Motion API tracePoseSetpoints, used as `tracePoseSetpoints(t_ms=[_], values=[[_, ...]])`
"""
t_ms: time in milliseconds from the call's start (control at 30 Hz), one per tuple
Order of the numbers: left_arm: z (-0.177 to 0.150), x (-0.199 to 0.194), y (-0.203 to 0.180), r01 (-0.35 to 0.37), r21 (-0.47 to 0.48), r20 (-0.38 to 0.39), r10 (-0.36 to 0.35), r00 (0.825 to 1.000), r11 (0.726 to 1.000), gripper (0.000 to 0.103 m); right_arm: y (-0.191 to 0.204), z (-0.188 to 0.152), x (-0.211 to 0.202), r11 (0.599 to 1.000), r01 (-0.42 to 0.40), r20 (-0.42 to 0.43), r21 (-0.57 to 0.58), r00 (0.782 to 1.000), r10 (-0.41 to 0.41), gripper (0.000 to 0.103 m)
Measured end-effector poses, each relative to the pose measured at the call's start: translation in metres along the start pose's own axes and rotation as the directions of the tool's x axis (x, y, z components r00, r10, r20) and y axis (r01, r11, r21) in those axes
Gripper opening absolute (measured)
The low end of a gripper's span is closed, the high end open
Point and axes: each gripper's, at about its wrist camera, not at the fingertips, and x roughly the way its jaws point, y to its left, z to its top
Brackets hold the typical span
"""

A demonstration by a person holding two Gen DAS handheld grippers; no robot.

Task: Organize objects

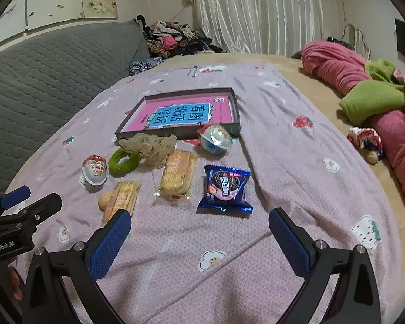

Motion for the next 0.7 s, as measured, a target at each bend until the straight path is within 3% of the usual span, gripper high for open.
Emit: tracePoseSetpoints(t_ms=[500,700], values=[[0.003,0.0,0.007,0.037,-0.017,-0.023,-0.037,0.999,0.999,0.103,0.0,0.007,-0.003,0.999,0.027,-0.01,-0.028,1.0,-0.027,0.103],[0.004,0.009,0.007,0.021,-0.005,-0.035,-0.021,0.999,1.0,0.103,-0.005,0.011,0.002,0.999,0.028,-0.024,-0.034,0.999,-0.029,0.103]])
